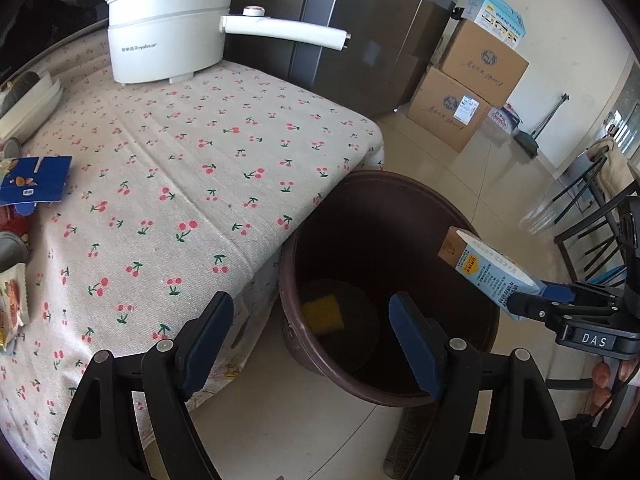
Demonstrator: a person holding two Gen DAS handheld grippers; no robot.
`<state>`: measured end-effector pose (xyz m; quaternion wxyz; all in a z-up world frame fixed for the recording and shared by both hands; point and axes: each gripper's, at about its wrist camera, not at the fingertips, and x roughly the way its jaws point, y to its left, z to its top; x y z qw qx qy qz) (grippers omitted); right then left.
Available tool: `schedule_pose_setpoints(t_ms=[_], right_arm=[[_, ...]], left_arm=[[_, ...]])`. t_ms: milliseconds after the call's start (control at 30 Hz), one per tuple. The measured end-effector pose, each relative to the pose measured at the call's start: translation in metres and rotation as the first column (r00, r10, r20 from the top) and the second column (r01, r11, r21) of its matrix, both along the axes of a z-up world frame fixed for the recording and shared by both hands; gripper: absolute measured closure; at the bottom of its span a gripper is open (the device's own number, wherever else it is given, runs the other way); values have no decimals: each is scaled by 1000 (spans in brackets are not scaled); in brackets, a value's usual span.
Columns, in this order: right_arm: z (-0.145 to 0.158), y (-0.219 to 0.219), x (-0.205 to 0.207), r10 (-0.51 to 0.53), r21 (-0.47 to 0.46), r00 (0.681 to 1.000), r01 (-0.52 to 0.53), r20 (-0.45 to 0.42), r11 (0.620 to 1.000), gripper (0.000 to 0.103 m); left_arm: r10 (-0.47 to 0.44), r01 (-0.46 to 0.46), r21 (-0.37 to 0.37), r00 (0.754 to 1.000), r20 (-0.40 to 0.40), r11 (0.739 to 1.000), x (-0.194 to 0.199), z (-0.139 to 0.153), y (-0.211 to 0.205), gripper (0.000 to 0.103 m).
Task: Collect trash
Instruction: 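Carry sponge and carton over the brown bin and open both tools to drop them, then move both tools back over the table toward the snack packets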
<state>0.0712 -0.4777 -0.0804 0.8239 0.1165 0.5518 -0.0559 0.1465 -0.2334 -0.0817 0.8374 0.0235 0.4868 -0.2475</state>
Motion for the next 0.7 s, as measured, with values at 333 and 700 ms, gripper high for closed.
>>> schedule_pose_setpoints(t_ms=[333,700], right_arm=[[7,10,8,-16,10,1000,16,15,1000,19],[16,58,37,69,-42,998,-69,7,997,16]], left_arm=[[90,-93,79,995,50,993,5,5,28,13],[229,-242,157,969,98,957,6,28,109,10]])
